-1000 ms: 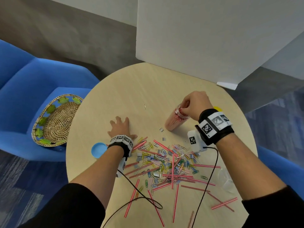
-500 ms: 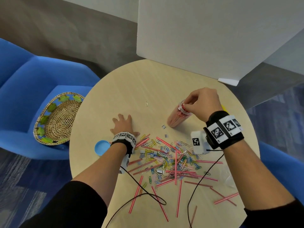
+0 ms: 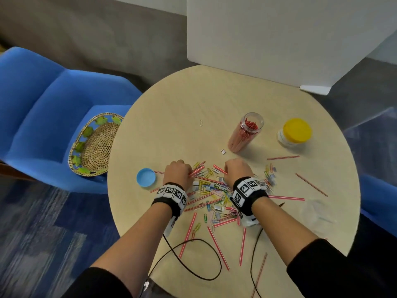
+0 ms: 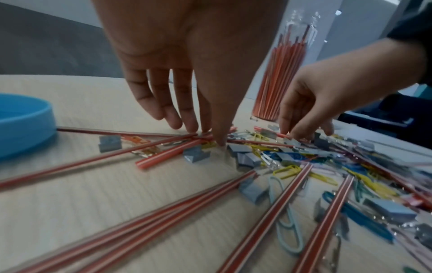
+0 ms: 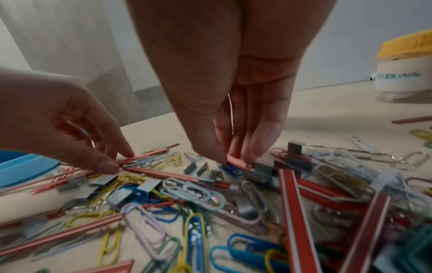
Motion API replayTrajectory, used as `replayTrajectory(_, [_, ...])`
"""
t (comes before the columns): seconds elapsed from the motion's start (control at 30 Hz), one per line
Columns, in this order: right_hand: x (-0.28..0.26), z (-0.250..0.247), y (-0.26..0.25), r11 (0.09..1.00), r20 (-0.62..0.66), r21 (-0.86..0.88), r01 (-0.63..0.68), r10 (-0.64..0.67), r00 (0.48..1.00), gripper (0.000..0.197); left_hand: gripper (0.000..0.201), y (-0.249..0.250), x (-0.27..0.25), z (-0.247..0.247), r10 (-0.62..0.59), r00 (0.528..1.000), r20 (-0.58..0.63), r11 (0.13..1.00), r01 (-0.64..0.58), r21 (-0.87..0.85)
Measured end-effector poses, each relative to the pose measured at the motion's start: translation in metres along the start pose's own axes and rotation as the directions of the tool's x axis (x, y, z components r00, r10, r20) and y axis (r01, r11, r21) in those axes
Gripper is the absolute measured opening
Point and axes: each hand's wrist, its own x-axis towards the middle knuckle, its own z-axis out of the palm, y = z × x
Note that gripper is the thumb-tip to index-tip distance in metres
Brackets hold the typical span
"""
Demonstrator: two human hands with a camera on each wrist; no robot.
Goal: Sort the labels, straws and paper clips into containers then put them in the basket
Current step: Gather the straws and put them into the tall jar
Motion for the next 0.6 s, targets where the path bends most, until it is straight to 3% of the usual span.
replayTrajectory(0.07, [0.002,0.002,0.000,0.999,0.008,-0.029,0.013,-0.013,1.000,0.011,0.023,0.005,0.001,0.002,-0.004,1.000,0.015,0.998,0.003,0.060])
replayTrajectory(0.2, [0.006,0.002,0.002,1.000,0.063,0.001,0.029,-0.029,0.998,0.027,0.023,0.011,0.007,0.006,-0.047,0.996,0.073,0.996,0.041,0.084])
replayTrajectory(0.4, [0.006,-0.010,0.012,0.990,0.072,0.131,0.050,-0.060,0.996,0.009,0.034,0.020,0.011,0.016,-0.069,0.987,0.143,0.982,0.041,0.186])
replayTrajectory(0.5, [0.003,-0.018,0.028,0.946,0.022,0.321,0.053,-0.064,0.998,0.012,0.038,0.023,0.011,0.019,-0.054,0.990,0.127,0.976,0.025,0.216])
replayTrajectory(0.6, [-0.008,-0.030,0.050,0.777,-0.063,0.629,0.018,0.028,0.998,0.011,0.026,0.022,0.011,0.020,-0.014,0.996,0.089,0.984,-0.002,0.179])
